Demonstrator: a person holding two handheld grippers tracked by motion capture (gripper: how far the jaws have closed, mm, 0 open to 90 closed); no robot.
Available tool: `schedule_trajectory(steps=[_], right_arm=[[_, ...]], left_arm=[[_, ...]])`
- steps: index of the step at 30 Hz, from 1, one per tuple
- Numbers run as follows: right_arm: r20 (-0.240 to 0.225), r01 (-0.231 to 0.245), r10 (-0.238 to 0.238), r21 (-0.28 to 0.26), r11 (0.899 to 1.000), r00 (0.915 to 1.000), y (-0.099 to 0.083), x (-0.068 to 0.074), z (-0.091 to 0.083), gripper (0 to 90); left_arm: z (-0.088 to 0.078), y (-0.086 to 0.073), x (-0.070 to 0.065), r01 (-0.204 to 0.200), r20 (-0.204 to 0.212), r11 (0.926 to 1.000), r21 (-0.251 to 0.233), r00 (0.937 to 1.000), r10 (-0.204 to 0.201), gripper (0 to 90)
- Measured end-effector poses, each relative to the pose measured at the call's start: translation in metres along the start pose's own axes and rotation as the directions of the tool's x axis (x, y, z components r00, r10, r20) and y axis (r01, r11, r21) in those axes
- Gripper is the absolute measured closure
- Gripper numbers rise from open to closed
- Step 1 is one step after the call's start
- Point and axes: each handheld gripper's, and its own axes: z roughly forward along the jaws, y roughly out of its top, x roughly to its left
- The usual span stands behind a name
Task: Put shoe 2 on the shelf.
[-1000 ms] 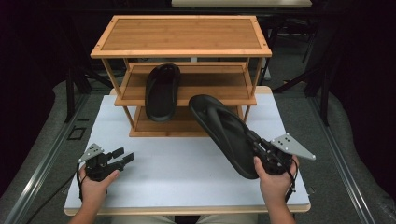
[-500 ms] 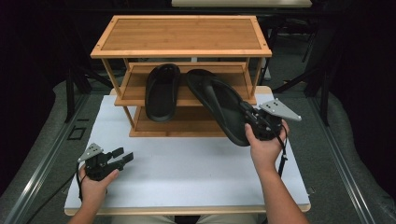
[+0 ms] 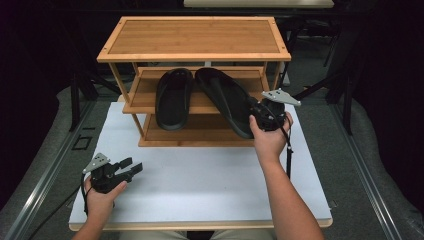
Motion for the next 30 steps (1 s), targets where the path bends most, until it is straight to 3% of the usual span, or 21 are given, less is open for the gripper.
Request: schedule_trajectory(steps=[13, 21, 30], right_arm=[[0.066, -0.001, -0.001, 0.019, 1.000, 0.9978, 0.007, 0.011, 0.021, 83.2], [0.070, -0.010, 0.008, 0.031, 0.999, 0.9975, 0.004, 0.016, 0.026, 82.2], [0.058, 0.001, -0.002, 0.009, 1.000, 0.9983, 0.003, 0.019, 0.024, 76.2]], left_arm=[[0.001, 0.001, -0.001, -0.004, 0.003, 1.0000, 0.000, 1.0000, 0.004, 42.4], [-0.002, 0.001, -0.001, -0.007, 0.003, 1.0000, -0.002, 1.0000, 0.007, 42.3], [-0.002, 0.001, -0.001, -0.006, 0.002, 1.0000, 0.002, 1.0000, 0.006, 42.3]])
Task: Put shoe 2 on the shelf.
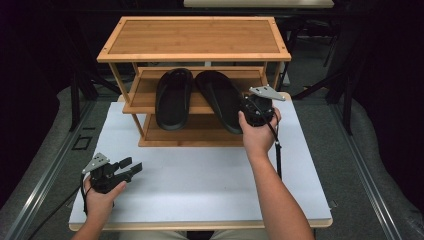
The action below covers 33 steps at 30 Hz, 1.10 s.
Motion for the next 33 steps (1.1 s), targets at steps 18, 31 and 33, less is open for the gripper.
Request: schedule_trajectory(steps=[18, 31, 33], right_arm=[[-0.031, -0.017, 0.016, -0.043, 0.999, 0.9994, 0.005, -0.008, -0.015, 68.2], [-0.080, -0.006, 0.001, -0.070, 0.997, 0.9968, 0.010, -0.016, -0.041, 62.3], [-0.085, -0.007, 0.000, -0.073, 0.997, 0.9964, 0.010, -0.017, -0.044, 61.9]], left_arm=[[0.000, -0.001, 0.000, -0.002, -0.001, 1.0000, 0.001, 1.0000, 0.002, 42.4], [-0.001, 0.000, 0.000, -0.013, -0.012, 0.9999, -0.009, 0.9998, 0.012, 42.4], [-0.002, 0.001, 0.000, -0.010, -0.019, 0.9997, -0.022, 0.9998, 0.010, 42.4]])
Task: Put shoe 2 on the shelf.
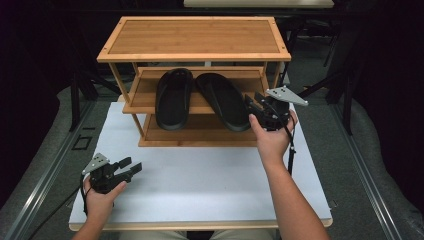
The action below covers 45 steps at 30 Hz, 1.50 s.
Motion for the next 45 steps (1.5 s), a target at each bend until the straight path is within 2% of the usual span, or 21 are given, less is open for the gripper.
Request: schedule_trajectory(steps=[3, 6, 10, 12, 16, 20, 26, 31, 35, 38, 41, 45], right_arm=[[-0.027, 0.005, -0.005, 0.003, 1.000, 0.9996, 0.000, -0.003, -0.012, 59.3], [-0.044, 0.014, -0.014, 0.007, 1.000, 0.9990, -0.004, -0.006, -0.020, 57.3], [-0.099, -0.006, 0.012, 0.057, 0.998, 0.9950, -0.012, -0.009, -0.029, 53.7], [-0.110, 0.001, 0.008, 0.082, 0.997, 0.9939, -0.017, -0.008, -0.030, 53.0], [-0.139, 0.008, 0.006, 0.101, 0.995, 0.9903, -0.026, -0.002, -0.030, 52.7], [-0.151, 0.022, -0.009, 0.089, 0.996, 0.9885, -0.032, 0.009, -0.028, 52.1], [-0.174, 0.024, -0.009, 0.082, 0.996, 0.9847, -0.034, 0.027, -0.018, 51.3], [-0.197, 0.025, -0.008, 0.082, 0.996, 0.9804, -0.032, 0.042, -0.004, 49.9], [-0.204, 0.019, -0.003, 0.075, 0.997, 0.9790, -0.031, 0.048, 0.001, 49.2], [-0.200, 0.012, 0.000, 0.057, 0.998, 0.9798, -0.031, 0.049, 0.000, 46.4], [-0.182, 0.008, 0.004, 0.063, 0.998, 0.9832, -0.031, 0.047, 0.000, 44.5], [-0.185, -0.016, 0.029, 0.071, 0.997, 0.9823, -0.033, 0.045, 0.001, 44.2]], left_arm=[[-0.002, 0.004, 0.001, 0.010, -0.003, 0.9999, -0.004, 0.9999, -0.010, 42.7], [-0.003, 0.012, -0.003, 0.006, 0.013, 0.9997, -0.024, 0.9999, -0.006, 42.9], [-0.002, 0.034, -0.016, -0.015, 0.061, 0.9990, -0.043, 0.9980, 0.017, 43.3], [-0.001, 0.045, -0.022, -0.034, 0.072, 0.9978, -0.058, 0.9967, 0.038, 43.5], [0.001, 0.068, -0.031, -0.060, 0.088, 0.9948, -0.083, 0.9939, 0.067, 43.5], [0.002, 0.093, -0.037, -0.056, 0.086, 0.9919, -0.114, 0.9941, 0.066, 44.6], [0.003, 0.121, -0.046, -0.059, 0.094, 0.9876, -0.146, 0.9929, 0.073, 44.5], [0.012, 0.136, -0.056, -0.059, 0.101, 0.9878, -0.144, 0.9922, 0.074, 43.6], [0.022, 0.145, -0.063, -0.054, 0.109, 0.9892, -0.136, 0.9917, 0.069, 43.2], [0.031, 0.150, -0.066, -0.052, 0.100, 0.9924, -0.111, 0.9930, 0.063, 41.9], [0.038, 0.153, -0.068, -0.033, 0.085, 0.9958, -0.086, 0.9955, 0.040, 39.0], [0.047, 0.154, -0.069, -0.021, 0.073, 0.9986, -0.049, 0.9970, 0.025, 38.3]])
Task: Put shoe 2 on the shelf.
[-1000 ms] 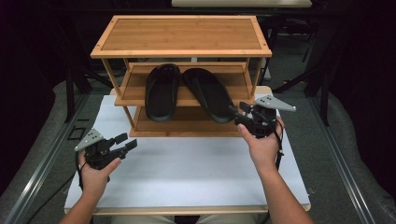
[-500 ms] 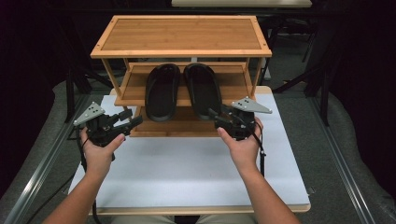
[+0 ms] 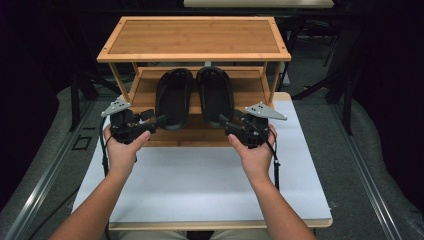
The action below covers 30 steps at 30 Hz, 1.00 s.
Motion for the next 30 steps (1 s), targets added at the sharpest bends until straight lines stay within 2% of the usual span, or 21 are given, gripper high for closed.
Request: schedule_trajectory(steps=[4, 11, 17, 30], right_arm=[[0.001, -0.002, 0.002, -0.003, 1.000, 1.0000, -0.003, 0.003, 0.003, 44.4], [-0.018, 0.002, -0.002, -0.008, 1.000, 0.9998, -0.004, 0.010, 0.009, 44.8], [-0.015, 0.008, -0.008, -0.015, 1.000, 0.9998, -0.005, 0.016, 0.015, 44.9], [-0.010, 0.010, -0.010, -0.006, 1.000, 0.9999, 0.001, 0.007, 0.029, 46.2]], left_arm=[[0.007, 0.001, -0.001, 0.000, -0.002, 1.0000, 0.008, 1.0000, 0.000, 37.7], [0.014, 0.005, 0.000, -0.026, -0.003, 0.9993, 0.029, 0.9997, 0.026, 39.7], [0.022, 0.008, 0.001, -0.025, 0.002, 0.9995, 0.021, 0.9997, 0.025, 39.8], [0.037, 0.011, 0.002, -0.011, -0.006, 0.9999, 0.011, 0.9999, 0.011, 39.7]])
